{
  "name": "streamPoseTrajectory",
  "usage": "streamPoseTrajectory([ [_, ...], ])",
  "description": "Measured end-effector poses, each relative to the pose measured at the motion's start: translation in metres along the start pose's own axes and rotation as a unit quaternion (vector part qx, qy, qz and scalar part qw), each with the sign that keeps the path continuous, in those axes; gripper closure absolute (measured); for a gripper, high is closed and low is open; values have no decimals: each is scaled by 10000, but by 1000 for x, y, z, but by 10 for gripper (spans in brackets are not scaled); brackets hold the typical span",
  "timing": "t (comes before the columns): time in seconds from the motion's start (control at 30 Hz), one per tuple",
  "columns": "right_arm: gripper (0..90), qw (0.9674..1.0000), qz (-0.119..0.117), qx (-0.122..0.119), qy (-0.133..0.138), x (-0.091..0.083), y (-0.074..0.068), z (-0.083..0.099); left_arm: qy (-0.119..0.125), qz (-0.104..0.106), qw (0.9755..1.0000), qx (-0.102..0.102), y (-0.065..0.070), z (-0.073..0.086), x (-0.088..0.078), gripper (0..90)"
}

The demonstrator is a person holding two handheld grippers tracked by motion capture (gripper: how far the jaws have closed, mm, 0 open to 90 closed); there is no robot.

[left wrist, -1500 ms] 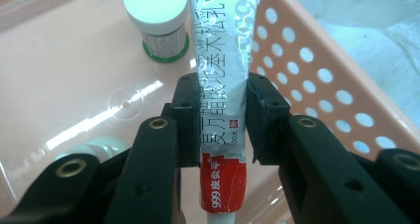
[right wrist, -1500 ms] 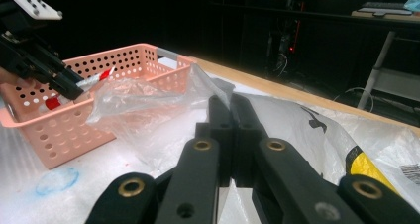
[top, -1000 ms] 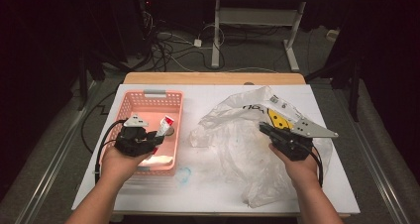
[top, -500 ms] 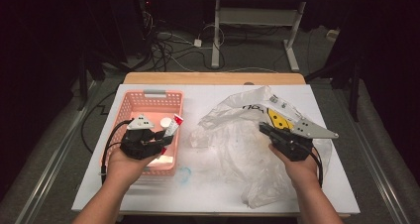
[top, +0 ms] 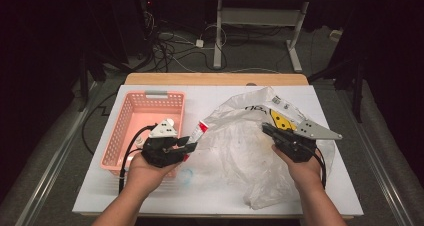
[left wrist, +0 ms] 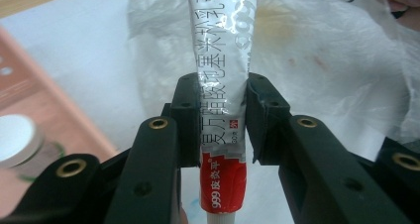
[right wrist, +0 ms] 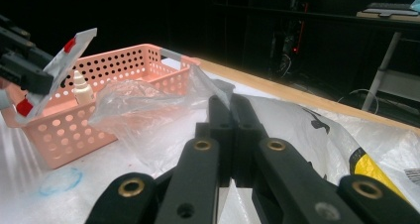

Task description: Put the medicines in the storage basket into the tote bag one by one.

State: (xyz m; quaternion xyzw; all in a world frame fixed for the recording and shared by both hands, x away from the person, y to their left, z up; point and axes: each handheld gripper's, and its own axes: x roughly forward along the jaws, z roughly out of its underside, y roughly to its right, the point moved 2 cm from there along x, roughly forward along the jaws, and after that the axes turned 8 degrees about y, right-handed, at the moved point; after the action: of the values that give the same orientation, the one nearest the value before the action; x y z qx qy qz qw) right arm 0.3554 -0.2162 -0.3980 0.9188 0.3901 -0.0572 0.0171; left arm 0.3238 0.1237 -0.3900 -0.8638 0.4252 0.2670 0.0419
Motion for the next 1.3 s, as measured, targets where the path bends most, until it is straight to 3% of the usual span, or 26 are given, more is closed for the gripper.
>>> streamPoseTrajectory([
  [0.17,900,10000,9,1,17,-1,0,0,-28,204,9997,146,15,1,17,676],
  [0.73,900,10000,2,-47,62,-3,-1,-3,-168,533,9984,64,36,5,63,676],
  [1.3,900,9999,-41,-72,115,-4,-4,-5,-229,406,9989,69,34,4,93,676],
])
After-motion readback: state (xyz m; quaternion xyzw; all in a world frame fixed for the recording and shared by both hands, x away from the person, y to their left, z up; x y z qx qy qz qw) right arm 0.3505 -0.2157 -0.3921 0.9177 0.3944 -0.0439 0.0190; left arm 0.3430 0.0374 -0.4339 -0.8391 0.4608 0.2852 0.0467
